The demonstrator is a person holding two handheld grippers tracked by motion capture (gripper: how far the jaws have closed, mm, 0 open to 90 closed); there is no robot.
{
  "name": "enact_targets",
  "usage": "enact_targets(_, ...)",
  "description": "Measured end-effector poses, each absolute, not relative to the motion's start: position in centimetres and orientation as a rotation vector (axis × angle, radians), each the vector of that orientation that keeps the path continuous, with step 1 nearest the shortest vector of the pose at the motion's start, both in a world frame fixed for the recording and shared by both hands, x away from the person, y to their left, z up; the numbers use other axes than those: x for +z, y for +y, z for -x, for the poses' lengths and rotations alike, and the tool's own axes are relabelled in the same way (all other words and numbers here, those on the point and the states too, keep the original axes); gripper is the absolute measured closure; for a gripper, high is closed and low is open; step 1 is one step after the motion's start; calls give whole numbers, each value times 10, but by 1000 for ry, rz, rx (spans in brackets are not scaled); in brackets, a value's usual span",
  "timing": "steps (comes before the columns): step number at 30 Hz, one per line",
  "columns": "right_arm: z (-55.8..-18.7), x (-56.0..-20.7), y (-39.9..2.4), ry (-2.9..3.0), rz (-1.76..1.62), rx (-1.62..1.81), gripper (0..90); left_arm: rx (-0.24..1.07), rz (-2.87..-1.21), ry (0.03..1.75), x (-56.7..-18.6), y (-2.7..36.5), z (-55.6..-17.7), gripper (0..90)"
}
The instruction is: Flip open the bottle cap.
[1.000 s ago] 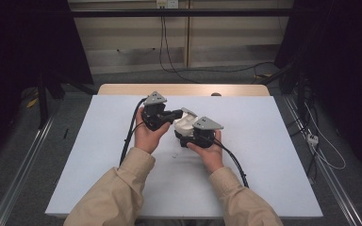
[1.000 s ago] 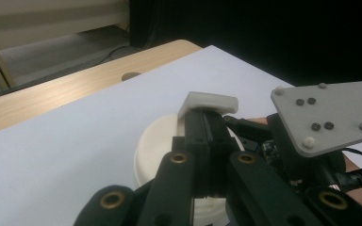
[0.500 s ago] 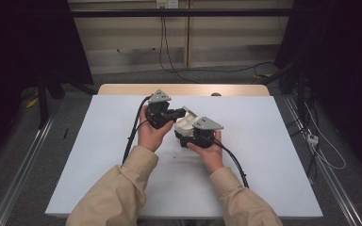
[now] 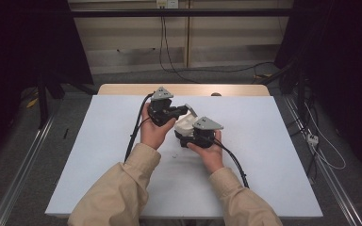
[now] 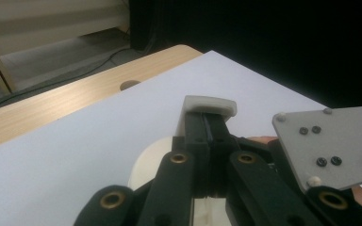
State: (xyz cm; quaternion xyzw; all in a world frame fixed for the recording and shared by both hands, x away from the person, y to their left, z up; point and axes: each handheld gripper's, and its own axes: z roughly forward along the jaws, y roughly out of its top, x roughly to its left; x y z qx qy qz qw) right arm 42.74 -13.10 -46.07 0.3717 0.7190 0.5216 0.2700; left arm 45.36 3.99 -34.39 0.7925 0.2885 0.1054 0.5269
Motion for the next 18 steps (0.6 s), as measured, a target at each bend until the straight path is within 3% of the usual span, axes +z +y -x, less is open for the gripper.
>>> enact_targets(18,-427,-460,-131,1939,-1001,1403,188,254,-1896,683,-341,32,-457,900)
